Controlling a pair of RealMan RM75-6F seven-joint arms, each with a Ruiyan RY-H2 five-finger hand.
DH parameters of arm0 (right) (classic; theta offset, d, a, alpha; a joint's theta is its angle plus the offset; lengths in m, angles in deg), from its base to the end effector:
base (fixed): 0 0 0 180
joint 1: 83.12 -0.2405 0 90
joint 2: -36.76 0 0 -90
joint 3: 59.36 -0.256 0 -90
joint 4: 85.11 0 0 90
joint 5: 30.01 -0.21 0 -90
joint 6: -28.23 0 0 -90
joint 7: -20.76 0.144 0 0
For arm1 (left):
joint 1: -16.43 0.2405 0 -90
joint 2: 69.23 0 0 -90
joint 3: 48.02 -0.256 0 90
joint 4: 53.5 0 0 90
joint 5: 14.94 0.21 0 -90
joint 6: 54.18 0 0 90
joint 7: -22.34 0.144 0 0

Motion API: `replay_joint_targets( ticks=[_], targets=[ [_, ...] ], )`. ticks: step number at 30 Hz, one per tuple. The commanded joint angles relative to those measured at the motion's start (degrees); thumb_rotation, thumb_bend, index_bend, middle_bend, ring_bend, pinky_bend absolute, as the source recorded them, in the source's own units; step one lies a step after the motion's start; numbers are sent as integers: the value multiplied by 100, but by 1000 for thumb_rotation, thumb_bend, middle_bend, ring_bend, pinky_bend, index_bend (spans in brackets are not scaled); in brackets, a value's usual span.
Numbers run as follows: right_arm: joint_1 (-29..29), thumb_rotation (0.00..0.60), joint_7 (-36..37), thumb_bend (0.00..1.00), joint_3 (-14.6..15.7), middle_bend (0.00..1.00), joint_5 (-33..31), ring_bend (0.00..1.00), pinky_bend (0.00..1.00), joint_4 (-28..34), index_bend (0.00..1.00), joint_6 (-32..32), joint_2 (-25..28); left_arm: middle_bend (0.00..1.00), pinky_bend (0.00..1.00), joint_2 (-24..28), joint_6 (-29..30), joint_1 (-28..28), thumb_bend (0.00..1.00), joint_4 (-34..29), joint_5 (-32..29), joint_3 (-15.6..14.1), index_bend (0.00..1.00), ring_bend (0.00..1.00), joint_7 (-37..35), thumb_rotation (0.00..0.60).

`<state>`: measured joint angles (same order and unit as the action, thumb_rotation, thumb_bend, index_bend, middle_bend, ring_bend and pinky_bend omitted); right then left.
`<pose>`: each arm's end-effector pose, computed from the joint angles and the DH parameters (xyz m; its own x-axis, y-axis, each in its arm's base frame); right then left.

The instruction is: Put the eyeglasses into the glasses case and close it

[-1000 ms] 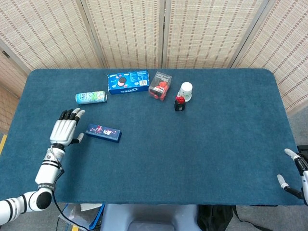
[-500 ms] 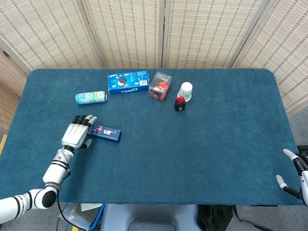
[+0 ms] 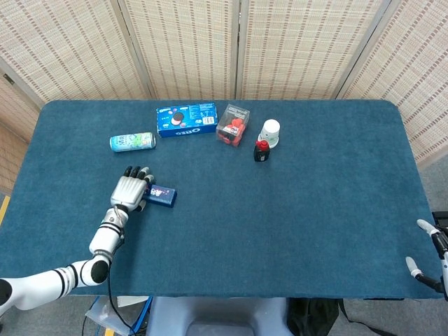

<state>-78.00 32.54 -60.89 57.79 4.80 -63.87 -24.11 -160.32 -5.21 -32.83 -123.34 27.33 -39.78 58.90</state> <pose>-0.3385 -0.1195 0.1926 0.3050 0.0427 0.9514 -0.9479 0.1097 0.2990 -0.1989 0.3984 -0.0128 0.6694 0.3050 0.6774 0.7406 -0.2018 -0.6410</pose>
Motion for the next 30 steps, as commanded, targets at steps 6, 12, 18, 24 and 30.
replay_joint_targets(
  ticks=[6,12,18,24,30],
  targets=[
    [7,600,26,296,-10,243,-10,165,70,-25,164,-4,-4,0,0,-54,63,7,360,70,-97,57,481,0,-75,600],
    [1,600,7,296,-20,243,1,164,70,-7,164,-7,11,0,0,335,238,161,309,-555,-183,55,58,0,-125,600],
    [-7,600,-15,296,-31,243,8,164,70,26,164,-8,41,0,0,874,747,532,271,-1480,-43,127,0,0,-547,600],
    [-31,600,-16,296,-32,244,25,165,70,34,164,23,92,0,0,1437,1755,1201,271,-2408,405,85,2,0,-1064,600],
    [-109,600,-52,296,15,243,88,164,70,67,164,173,117,0,0,1732,2700,1908,270,-2843,1221,-225,34,0,-1480,600]
  ],
)
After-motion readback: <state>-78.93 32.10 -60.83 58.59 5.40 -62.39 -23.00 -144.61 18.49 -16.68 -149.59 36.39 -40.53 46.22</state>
